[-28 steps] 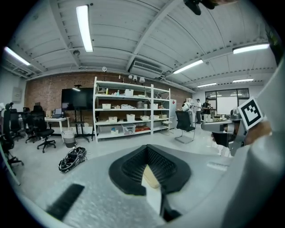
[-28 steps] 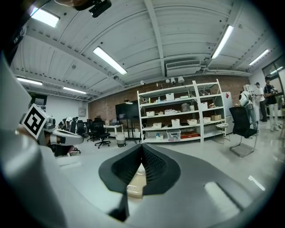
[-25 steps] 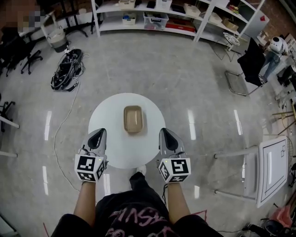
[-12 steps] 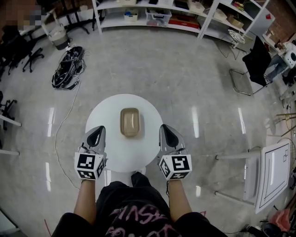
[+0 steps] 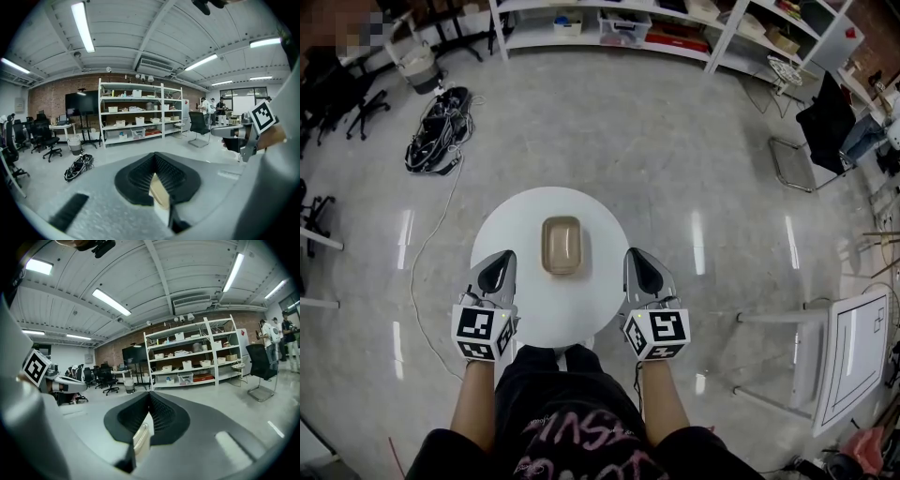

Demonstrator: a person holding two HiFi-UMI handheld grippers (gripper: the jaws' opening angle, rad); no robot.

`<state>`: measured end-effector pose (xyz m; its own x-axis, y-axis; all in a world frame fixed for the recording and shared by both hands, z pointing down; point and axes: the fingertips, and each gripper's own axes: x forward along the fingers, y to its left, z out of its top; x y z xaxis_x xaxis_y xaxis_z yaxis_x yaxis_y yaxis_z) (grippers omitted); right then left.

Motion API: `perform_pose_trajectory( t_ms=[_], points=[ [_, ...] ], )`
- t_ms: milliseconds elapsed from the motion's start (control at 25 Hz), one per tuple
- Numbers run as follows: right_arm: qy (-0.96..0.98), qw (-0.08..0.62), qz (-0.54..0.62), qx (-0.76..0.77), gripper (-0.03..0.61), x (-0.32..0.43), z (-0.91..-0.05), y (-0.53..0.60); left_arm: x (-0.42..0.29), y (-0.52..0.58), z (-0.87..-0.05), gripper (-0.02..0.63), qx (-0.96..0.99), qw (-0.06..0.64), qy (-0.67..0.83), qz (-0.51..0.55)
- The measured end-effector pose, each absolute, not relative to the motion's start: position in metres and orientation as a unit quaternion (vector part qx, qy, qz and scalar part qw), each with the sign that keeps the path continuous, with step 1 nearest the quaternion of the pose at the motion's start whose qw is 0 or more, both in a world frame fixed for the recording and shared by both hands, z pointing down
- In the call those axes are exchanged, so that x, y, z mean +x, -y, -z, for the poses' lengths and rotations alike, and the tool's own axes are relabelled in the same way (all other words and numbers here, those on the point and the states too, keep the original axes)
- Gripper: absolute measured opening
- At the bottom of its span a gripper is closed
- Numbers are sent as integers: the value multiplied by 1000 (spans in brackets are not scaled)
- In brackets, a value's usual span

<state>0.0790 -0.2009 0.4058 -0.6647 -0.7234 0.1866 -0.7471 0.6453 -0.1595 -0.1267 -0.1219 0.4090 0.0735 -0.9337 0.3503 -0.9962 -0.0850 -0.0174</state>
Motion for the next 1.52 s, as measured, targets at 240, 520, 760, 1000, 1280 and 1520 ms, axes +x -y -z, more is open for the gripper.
perform_pose_trajectory(
  t_ms=[240,520,760,1000,1280,1520],
  points=[
    [904,59,-118,407,9,73,-414,208,-132,129,-416,3,723,122,667,-133],
    [902,64,-118,411,9,61,-418,217,-145,140,-422,3,726,130,663,-127],
    [900,71,-123,413,9,54,-427,213,-150,139,-434,3,730,141,656,-127],
    [898,80,-124,415,9,48,-436,216,-154,145,-447,3,733,152,651,-125],
    [902,99,-126,402,9,30,-454,216,-161,151,-466,3,733,166,647,-129],
    [900,117,-138,398,9,21,-478,224,-169,161,-487,3,729,183,647,-132]
  ],
)
